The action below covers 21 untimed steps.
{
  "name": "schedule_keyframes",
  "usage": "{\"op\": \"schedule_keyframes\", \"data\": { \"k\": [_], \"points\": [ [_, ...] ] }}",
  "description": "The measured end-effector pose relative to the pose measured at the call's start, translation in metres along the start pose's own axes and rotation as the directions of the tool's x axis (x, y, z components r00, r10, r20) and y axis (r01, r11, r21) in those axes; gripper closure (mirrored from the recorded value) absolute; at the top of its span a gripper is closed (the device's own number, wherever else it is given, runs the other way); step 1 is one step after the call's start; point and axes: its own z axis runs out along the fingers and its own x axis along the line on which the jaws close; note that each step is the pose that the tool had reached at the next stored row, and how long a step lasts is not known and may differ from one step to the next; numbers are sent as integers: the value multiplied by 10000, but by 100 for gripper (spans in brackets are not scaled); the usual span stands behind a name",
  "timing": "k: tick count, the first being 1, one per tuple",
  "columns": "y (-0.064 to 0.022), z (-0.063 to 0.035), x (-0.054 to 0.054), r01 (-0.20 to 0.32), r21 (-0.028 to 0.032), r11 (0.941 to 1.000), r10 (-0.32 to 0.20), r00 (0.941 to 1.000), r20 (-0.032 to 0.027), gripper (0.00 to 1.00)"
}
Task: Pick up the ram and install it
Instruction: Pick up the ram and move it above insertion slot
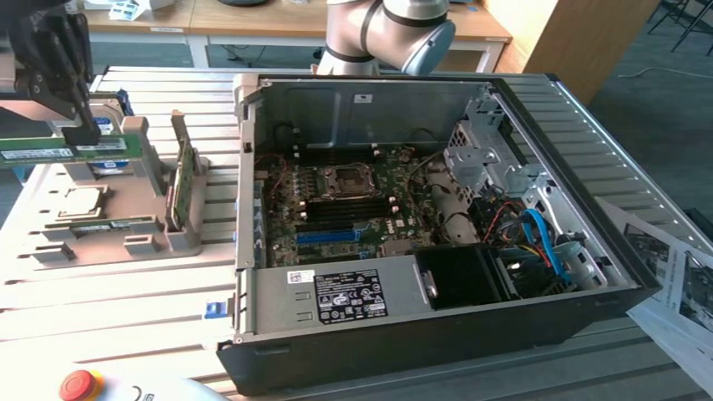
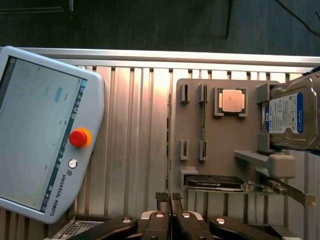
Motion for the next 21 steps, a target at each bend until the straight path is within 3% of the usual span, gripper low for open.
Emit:
{"op": "schedule_keyframes", "data": {
  "k": [21],
  "points": [
    [-332, -13, 121, 0, 0, 10000, 0, 10000, 0, 88]
  ]
}}
